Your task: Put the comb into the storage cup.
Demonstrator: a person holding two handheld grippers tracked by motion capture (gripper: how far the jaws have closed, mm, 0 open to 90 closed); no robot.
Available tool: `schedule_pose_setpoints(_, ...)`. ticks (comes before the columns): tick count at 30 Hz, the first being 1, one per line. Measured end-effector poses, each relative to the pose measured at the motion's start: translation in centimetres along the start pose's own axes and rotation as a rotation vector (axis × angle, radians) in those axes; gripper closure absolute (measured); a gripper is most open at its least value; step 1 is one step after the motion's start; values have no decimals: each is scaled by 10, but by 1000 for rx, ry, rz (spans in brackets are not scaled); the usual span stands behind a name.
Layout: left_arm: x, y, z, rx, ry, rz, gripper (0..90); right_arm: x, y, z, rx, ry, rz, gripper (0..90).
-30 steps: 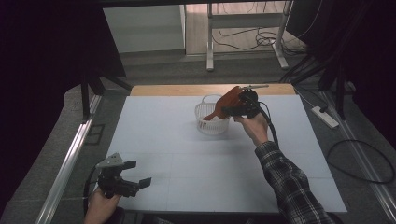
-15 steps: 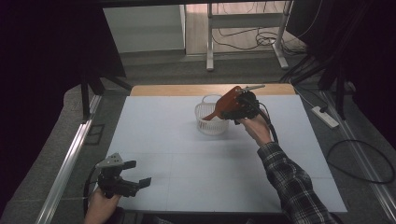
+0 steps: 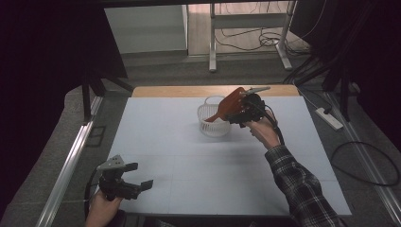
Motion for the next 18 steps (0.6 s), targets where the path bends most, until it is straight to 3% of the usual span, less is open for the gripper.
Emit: schedule_pose_setpoints(18, -1, 0, 0, -1, 1, 4, 1, -15, -8, -1, -2, 67, 35, 3)
Point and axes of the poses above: each handheld gripper's, and its own axes: x roughly forward along the jaws, y roughly out of its top, z roughly to its right, the point moved 7 cm from there along x, roughly forward along the jaws, and after that the axes turned 4 degrees about z, right-handed, at the moved point
